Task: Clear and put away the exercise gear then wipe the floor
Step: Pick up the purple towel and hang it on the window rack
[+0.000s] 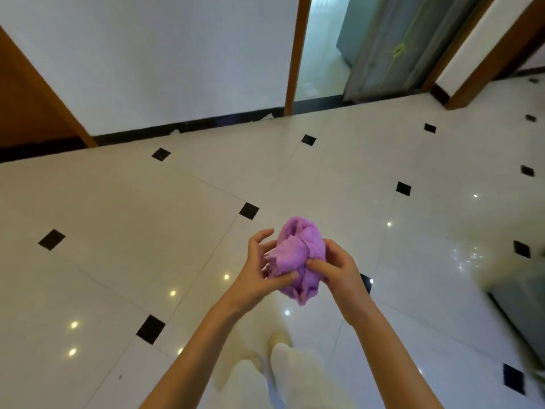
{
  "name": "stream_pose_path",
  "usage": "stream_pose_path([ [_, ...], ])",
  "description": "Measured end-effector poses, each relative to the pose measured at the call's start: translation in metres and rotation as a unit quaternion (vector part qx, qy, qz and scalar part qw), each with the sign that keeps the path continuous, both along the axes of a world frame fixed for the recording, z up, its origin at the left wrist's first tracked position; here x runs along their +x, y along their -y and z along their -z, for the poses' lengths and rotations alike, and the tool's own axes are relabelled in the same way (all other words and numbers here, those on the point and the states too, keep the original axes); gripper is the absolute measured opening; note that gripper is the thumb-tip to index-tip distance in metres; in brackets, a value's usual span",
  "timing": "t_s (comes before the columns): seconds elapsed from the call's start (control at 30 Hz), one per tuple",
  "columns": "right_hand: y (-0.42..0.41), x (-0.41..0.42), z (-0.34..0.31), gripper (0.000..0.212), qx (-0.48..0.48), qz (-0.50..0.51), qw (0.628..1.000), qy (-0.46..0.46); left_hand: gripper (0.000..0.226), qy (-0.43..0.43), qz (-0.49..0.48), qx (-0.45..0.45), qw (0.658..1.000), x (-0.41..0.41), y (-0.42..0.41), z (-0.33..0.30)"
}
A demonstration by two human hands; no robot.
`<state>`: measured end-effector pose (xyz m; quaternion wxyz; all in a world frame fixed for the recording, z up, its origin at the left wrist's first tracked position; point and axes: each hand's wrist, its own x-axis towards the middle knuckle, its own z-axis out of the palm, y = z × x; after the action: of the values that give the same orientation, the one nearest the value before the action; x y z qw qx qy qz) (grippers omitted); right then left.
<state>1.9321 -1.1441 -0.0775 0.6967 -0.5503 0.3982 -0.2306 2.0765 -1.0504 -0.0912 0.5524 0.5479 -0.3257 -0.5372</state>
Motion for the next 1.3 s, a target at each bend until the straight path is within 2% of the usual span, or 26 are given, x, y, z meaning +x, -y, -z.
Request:
stream_pose_path([
  [0.03, -0.004, -0.007, -0.005, 0.046, 0.008, 0.023, 1.000, 0.011, 0.105, -0.016, 0.028, 0.007, 0.999, -0.002, 0.001, -0.005],
  [0.1, -0.012, -0.023, -0.013, 0.035, 0.026, 0.072, 0.996, 0.048, 0.116, -0.057, 0.065, 0.026, 0.996, -0.011, 0.005, -0.008],
  [0.17, -0.023, -0.040, -0.019, 0.029, 0.052, 0.119, 0.988, 0.085, 0.116, -0.090, 0.089, 0.057, 0.990, -0.025, 0.009, -0.010],
  [0.3, -0.044, -0.080, -0.023, 0.049, 0.087, 0.222, 0.964, 0.122, 0.083, -0.082, 0.172, 0.053, 0.980, -0.063, 0.012, -0.013],
  [0.37, -0.056, -0.101, -0.023, 0.047, 0.078, 0.273, 0.952, 0.112, 0.068, -0.102, 0.171, 0.080, 0.977, -0.085, 0.014, -0.015],
  [0.47, -0.075, -0.134, -0.022, 0.041, 0.079, 0.356, 0.920, 0.141, 0.027, -0.122, 0.202, 0.111, 0.966, -0.119, 0.020, -0.018],
  [0.5, -0.081, -0.145, -0.023, 0.037, 0.082, 0.381, 0.908, 0.153, 0.023, -0.118, 0.214, 0.119, 0.962, -0.130, 0.023, -0.019],
  [0.57, -0.096, -0.167, -0.022, 0.031, 0.087, 0.419, 0.887, 0.172, 0.021, -0.106, 0.243, 0.124, 0.956, -0.153, 0.028, -0.023],
  [0.63, -0.110, -0.188, -0.020, 0.035, 0.100, 0.459, 0.862, 0.191, 0.018, -0.093, 0.273, 0.134, 0.948, -0.179, 0.029, -0.028],
  [0.73, -0.131, -0.222, -0.018, 0.031, 0.110, 0.535, 0.808, 0.219, 0.016, -0.081, 0.323, 0.154, 0.930, -0.224, 0.029, -0.036],
  [1.0, -0.178, -0.330, -0.029, 0.019, 0.111, 0.672, 0.701, 0.211, 0.014, -0.062, 0.442, 0.194, 0.874, -0.365, 0.012, -0.043],
  [1.07, -0.192, -0.363, -0.029, 0.032, 0.093, 0.693, 0.684, 0.208, 0.014, -0.059, 0.474, 0.192, 0.857, -0.404, 0.006, -0.044],
  [1.17, -0.212, -0.410, -0.032, 0.024, 0.060, 0.705, 0.668, 0.230, 0.015, -0.053, 0.515, 0.189, 0.834, -0.461, -0.005, -0.045],
  [1.3, -0.236, -0.466, -0.032, 0.024, 0.026, 0.736, 0.645, 0.205, 0.018, -0.036, 0.558, 0.182, 0.809, -0.529, -0.021, -0.047],
])
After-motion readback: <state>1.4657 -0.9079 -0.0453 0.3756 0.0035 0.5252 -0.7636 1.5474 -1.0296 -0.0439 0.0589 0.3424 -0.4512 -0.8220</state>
